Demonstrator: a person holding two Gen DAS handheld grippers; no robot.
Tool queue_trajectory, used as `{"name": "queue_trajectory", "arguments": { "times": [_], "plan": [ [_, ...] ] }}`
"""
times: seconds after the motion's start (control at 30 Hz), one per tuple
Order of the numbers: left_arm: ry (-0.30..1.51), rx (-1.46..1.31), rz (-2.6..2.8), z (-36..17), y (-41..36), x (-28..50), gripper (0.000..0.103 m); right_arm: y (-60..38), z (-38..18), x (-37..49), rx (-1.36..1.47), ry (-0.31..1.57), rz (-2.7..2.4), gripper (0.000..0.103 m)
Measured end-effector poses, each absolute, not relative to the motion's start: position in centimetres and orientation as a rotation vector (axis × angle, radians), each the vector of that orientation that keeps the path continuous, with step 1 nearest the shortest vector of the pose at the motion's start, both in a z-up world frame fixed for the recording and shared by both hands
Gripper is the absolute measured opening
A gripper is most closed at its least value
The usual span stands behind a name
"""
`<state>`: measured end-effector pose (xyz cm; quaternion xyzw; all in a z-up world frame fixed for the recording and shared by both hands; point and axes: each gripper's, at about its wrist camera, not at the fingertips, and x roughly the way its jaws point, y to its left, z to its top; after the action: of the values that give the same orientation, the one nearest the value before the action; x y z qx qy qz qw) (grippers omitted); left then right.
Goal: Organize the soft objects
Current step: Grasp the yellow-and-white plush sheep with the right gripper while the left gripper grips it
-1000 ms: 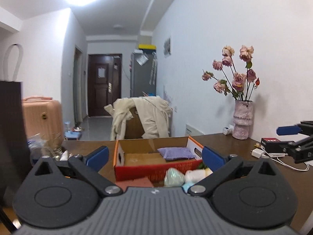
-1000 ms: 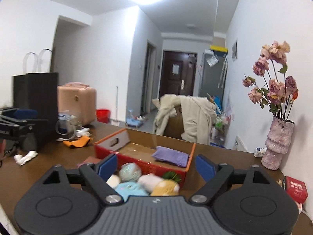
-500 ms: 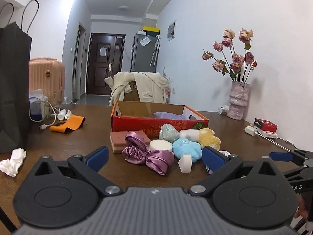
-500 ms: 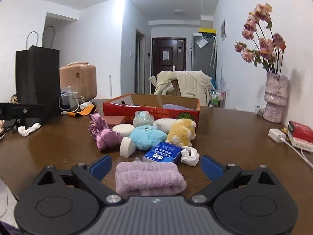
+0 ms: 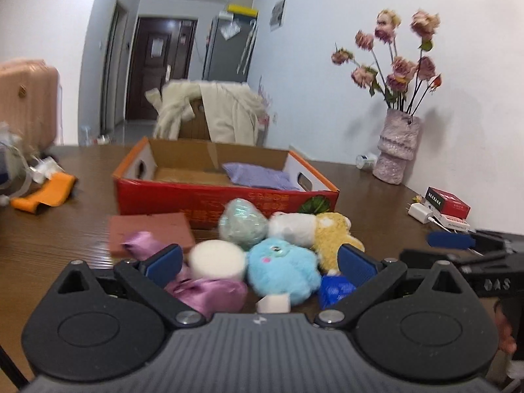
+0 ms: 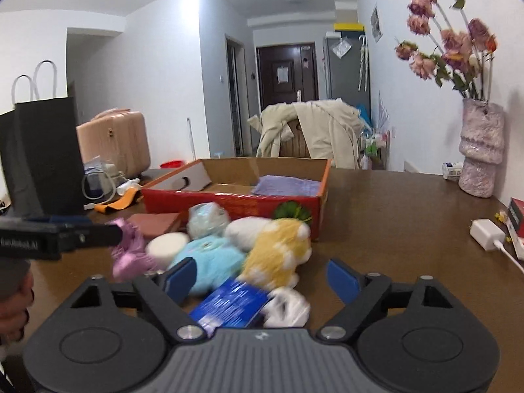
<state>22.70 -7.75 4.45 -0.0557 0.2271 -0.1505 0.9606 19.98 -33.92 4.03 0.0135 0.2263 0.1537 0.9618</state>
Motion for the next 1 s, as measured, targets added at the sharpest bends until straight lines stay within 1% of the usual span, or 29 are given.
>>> {"name": "queue_trajectory", "arguments": {
  "times": [0.07,0.17,0.23,0.27,0.3,0.37,0.4,0.43,0.5,0.63,0.77,0.87,0.9,1.0],
  "plan": [
    [0.48,-0.117,-0.336,4.3,-9.2,24.4,0.098,-34.9,4.4,22.8,0.019,0.475,0.327,0.081],
    [0.503,-0.092,-0.398,3.9,-12.0,26.5,0.087,-36.0,4.3,27.6,0.034,0.533,0.374,0.08],
    [0.535,-0.078,-0.441,3.5,-13.9,27.9,0.074,-36.2,4.1,30.8,0.038,0.574,0.408,0.077],
    [0.552,-0.071,-0.464,3.2,-14.8,28.5,0.072,-36.1,4.0,32.4,0.032,0.594,0.442,0.075],
    [0.568,-0.062,-0.482,2.9,-15.6,29.1,0.069,-36.0,3.7,33.5,0.037,0.601,0.47,0.07],
    [0.591,-0.041,-0.497,2.3,-17.0,30.0,0.068,-35.6,3.0,35.8,0.054,0.636,0.524,0.062],
    [0.608,-0.024,-0.493,1.9,-17.7,30.5,0.065,-35.4,2.6,36.6,0.056,0.652,0.542,0.057],
    [0.62,-0.016,-0.49,1.6,-18.1,30.9,0.061,-35.2,2.2,37.2,0.055,0.665,0.554,0.051],
    [0.669,-0.012,-0.493,0.8,-18.4,31.5,0.054,-34.9,1.3,37.8,0.047,0.699,0.563,0.045],
    [0.695,-0.029,-0.559,0.4,-17.6,30.7,0.056,-36.7,1.0,35.8,0.097,0.693,0.534,0.044],
    [0.669,0.026,-0.512,0.1,-16.5,29.0,0.054,-39.4,1.1,31.9,0.159,0.685,0.394,0.044],
    [0.668,-0.034,-0.476,0.4,-15.2,29.0,0.052,-41.3,1.0,29.9,0.267,0.696,0.306,0.047],
    [0.656,-0.069,-0.499,0.9,-15.0,29.0,0.053,-41.9,0.8,29.4,0.303,0.691,0.29,0.047],
    [0.67,-0.195,-0.597,1.9,-15.6,29.7,0.059,-42.8,0.1,29.2,0.34,0.688,0.279,0.047]
  ]
}}
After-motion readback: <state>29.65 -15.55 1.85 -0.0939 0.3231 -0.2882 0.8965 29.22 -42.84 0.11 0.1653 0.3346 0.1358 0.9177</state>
